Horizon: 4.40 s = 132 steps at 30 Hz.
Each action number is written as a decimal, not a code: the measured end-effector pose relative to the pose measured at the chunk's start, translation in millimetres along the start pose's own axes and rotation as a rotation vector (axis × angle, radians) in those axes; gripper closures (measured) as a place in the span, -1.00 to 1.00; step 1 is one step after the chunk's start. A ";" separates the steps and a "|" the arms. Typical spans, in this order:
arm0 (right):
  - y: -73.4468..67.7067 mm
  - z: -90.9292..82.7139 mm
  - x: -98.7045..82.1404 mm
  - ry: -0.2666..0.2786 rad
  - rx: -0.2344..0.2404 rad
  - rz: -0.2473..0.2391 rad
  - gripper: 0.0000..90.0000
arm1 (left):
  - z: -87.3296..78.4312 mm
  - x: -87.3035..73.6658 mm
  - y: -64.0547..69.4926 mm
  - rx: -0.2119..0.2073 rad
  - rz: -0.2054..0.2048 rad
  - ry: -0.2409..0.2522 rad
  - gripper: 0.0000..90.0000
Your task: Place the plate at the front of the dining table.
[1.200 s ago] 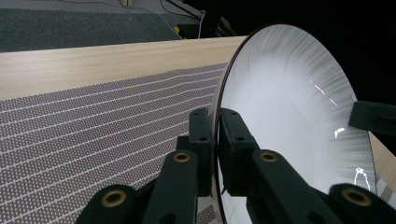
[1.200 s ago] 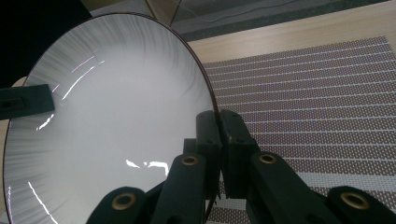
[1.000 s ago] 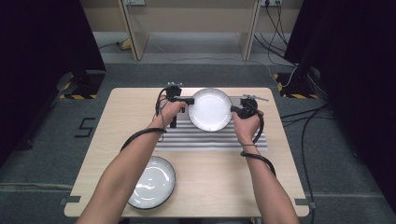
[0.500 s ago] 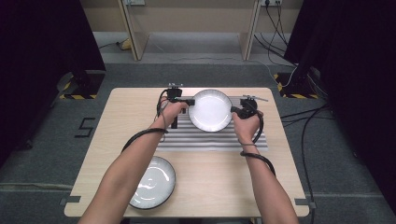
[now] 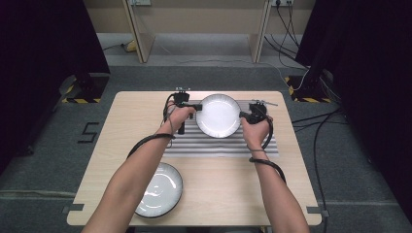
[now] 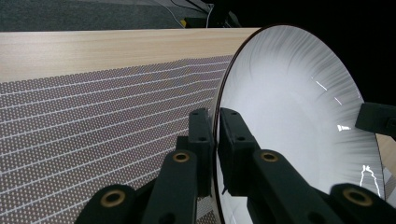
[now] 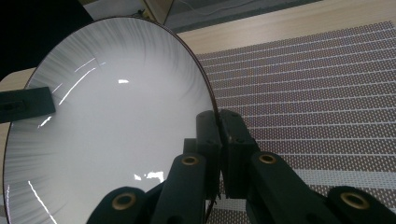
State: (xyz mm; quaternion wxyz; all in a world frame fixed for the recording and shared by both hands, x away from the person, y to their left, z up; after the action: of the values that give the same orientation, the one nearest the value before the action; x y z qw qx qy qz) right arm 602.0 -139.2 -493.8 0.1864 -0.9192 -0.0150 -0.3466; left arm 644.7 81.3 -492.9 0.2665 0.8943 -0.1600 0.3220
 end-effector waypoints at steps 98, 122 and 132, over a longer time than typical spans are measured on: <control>8.5 3.2 -7.4 0.003 -0.039 0.032 0.29 | -19.7 -18.0 -22.9 0.114 -0.054 -0.001 -0.10; -1.8 -26.6 -15.9 -0.031 -0.032 0.002 0.20 | -73.4 -34.4 -29.4 0.116 0.046 -0.031 -0.21; -5.8 -31.2 -24.2 -0.052 -0.024 -0.031 0.17 | -81.1 -48.8 -29.8 0.107 0.035 -0.053 -0.26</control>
State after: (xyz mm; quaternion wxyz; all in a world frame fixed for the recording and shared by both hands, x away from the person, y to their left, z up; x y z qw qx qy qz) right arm 563.0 -142.4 -485.9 0.1696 -0.9297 -0.0302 -0.3254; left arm 582.3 158.0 -483.5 0.2080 0.9125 -0.1653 0.3109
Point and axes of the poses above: each handheld gripper's, and its own axes: z roughly forward along the jaws, x roughly out of its top, y roughly to its right, the point moved 7 cm from there along z, roughly forward along the jaws, and after that the axes turned 8 degrees about -y, right-handed, at the moved point
